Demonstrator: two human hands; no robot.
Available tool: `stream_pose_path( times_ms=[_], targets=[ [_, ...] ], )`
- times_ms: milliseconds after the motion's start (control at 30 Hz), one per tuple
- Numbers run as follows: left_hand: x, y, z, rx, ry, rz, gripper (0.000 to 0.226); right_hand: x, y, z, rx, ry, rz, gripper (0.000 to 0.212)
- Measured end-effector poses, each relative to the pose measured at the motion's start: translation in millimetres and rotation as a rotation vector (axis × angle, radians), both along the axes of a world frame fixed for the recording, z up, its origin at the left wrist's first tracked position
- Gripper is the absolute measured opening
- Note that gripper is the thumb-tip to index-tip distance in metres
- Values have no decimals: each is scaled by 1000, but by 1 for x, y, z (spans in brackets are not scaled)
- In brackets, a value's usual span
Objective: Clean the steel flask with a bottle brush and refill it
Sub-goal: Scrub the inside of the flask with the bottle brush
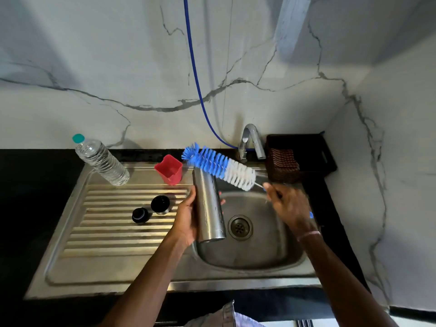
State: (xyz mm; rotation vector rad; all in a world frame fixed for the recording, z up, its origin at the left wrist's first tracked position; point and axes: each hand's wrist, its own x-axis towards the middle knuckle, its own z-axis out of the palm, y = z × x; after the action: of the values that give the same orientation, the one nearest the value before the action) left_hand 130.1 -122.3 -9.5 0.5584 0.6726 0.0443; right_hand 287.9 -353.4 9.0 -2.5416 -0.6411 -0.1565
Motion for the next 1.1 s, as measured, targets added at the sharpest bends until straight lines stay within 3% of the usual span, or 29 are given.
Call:
stream_pose_path(
  times_ms=[200, 333, 467, 533, 600, 700, 900, 1033, 1100],
  targets=[
    [-2, 8, -5, -1, 49, 43, 54, -25, -24, -2, 74, 48, 105, 49],
    [-2, 19, -5, 8, 39, 77, 43, -64, -80, -17, 124, 101, 229, 55],
    [-1, 24, -6, -55, 9, 56, 46, -69, -98, -12, 143, 96, 198, 37],
    [0, 19, -3, -23, -15, 46, 37, -56, -84, -6, 126, 74, 164, 32],
    [2, 13, -3, -16, -5, 37, 33, -37, -61, -2, 104, 24, 114, 40],
    [3, 5, -2, -24, -38, 2, 47, -9, -23, 6, 66, -54, 17, 58],
    [-3, 6, -10, 48, -11, -6, 55, -17, -22, 10, 79, -4, 56, 50],
    [-5, 11, -10, 56, -29, -2, 34, -61, -66, 2, 143, 80, 151, 55],
    [-5, 13, -7, 42, -13, 5, 39, -81, -87, 0, 154, 111, 184, 54]
  ],
)
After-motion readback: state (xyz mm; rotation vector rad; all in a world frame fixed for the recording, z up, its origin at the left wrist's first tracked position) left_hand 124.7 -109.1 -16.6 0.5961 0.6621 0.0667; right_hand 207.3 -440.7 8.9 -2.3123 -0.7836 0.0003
